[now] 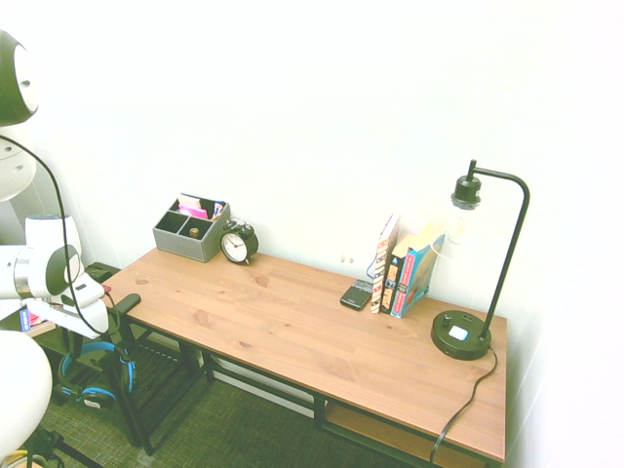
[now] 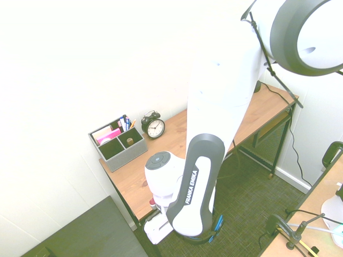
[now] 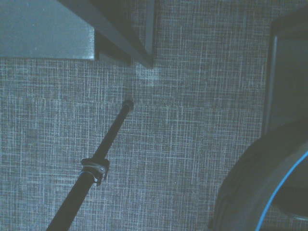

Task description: Hang the headphone

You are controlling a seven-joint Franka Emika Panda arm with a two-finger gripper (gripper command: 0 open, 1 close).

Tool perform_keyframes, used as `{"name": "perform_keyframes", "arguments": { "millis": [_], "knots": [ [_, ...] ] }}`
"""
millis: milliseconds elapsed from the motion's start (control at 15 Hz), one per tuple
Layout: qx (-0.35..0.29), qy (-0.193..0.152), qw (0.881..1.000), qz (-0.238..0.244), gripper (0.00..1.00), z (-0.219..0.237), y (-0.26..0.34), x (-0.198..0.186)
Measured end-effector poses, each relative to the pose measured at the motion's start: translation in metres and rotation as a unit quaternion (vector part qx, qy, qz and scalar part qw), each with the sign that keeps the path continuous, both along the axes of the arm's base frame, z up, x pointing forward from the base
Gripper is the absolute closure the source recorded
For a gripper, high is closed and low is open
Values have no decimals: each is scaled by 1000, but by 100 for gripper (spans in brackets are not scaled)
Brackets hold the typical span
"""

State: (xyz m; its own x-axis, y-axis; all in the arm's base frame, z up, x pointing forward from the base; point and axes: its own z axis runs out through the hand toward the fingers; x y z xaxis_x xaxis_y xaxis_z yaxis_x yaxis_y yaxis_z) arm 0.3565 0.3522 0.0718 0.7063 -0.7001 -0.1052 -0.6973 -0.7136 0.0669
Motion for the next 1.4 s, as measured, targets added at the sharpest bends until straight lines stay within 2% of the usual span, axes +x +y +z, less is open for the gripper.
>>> {"name": "perform_keyframes", "arguments": {
  "millis": [67,1200,1400],
  "knots": [
    [-3,0,1000,2,0,-3,1,-1],
    [-16,13,1000,0,0,-9,5,7],
    [-3,4,1000,-4,0,9,4,14]
  ]
}}
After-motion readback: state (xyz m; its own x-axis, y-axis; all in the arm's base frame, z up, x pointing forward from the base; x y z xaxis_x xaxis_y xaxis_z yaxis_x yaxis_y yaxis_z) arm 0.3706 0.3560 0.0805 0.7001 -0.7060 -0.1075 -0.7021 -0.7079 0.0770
